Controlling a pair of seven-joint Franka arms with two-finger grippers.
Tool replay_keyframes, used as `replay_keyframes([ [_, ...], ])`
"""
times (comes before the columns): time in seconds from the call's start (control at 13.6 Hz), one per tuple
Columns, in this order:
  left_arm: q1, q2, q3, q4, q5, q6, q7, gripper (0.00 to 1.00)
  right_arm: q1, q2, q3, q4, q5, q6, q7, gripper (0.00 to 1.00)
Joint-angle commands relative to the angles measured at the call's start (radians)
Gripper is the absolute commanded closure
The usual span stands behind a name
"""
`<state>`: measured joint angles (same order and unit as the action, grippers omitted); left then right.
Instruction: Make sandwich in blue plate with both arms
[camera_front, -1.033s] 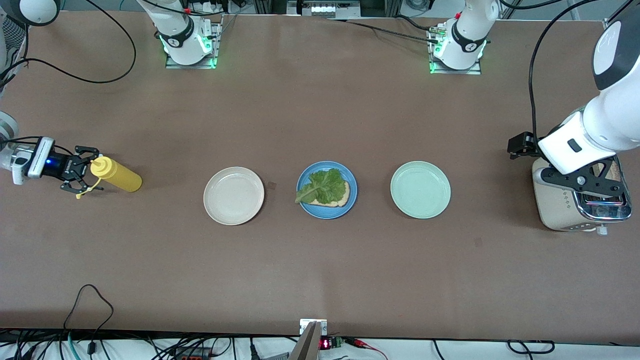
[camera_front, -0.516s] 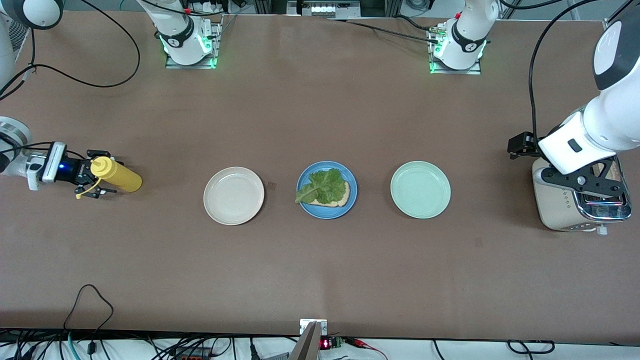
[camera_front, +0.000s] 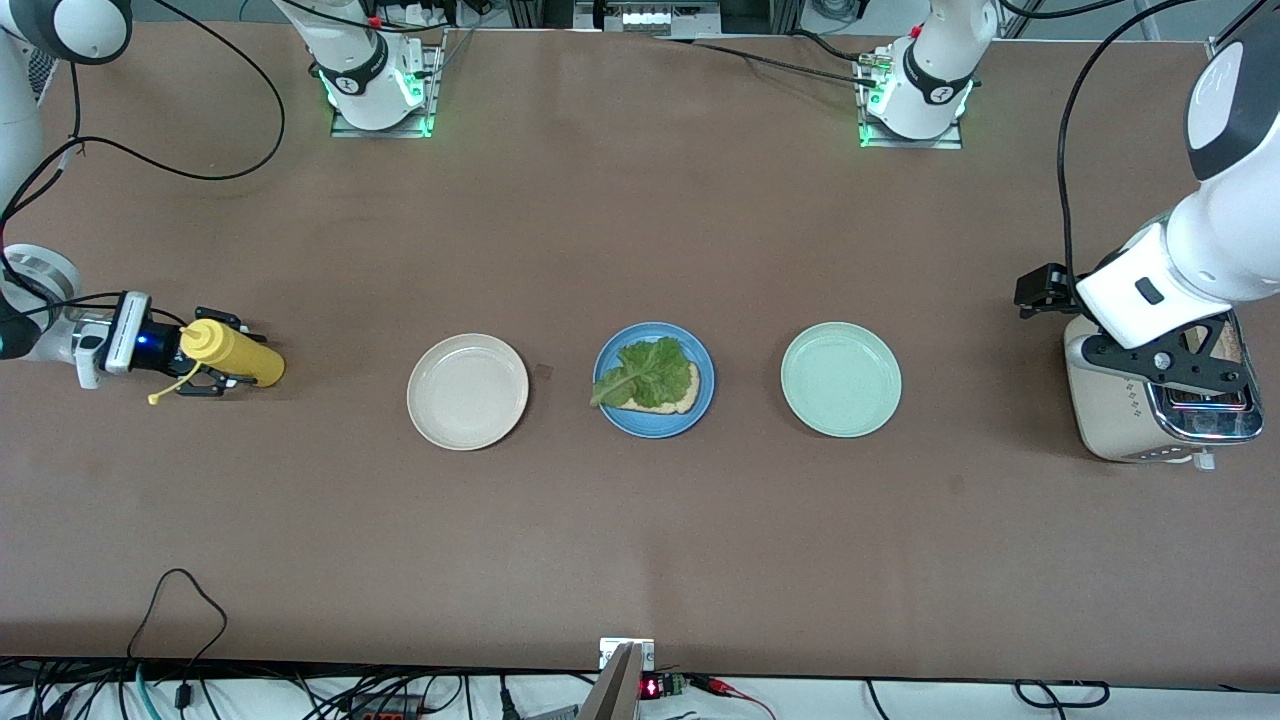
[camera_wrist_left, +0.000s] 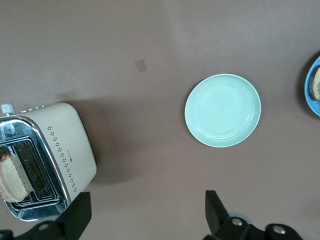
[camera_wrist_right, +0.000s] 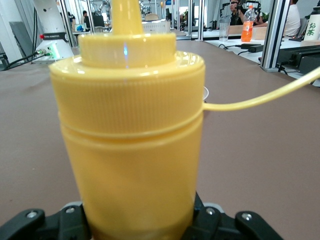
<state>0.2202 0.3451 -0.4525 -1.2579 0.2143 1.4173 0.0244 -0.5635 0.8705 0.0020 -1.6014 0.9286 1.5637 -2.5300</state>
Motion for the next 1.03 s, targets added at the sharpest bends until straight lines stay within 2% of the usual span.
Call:
replay_keyframes([
  [0.0,0.002,-0.012,0.000,0.006,-0.018,-0.017,-0.006,0.00,0.028,-0.028,0.004,-0.003,0.001,0.029,-0.001,0.99],
  [0.15,0.002,-0.012,0.000,0.006,-0.018,-0.017,-0.006,0.00,0.053,-0.083,0.029,-0.005,-0.008,0.065,0.010,1.00],
  [0.37,0.002,-0.012,0.000,0.006,-0.018,-0.017,-0.006,0.00,0.132,-0.236,0.042,-0.020,-0.079,0.151,0.119,1.00],
  [0.66,0.002,-0.012,0.000,0.006,-0.016,-0.017,-0.006,0.00,0.287,-0.408,0.042,-0.049,-0.239,0.284,0.356,1.00],
  [0.96,0.002,-0.014,0.000,0.006,-0.016,-0.017,-0.006,0.00,0.471,-0.490,0.042,-0.060,-0.414,0.403,0.656,1.00],
])
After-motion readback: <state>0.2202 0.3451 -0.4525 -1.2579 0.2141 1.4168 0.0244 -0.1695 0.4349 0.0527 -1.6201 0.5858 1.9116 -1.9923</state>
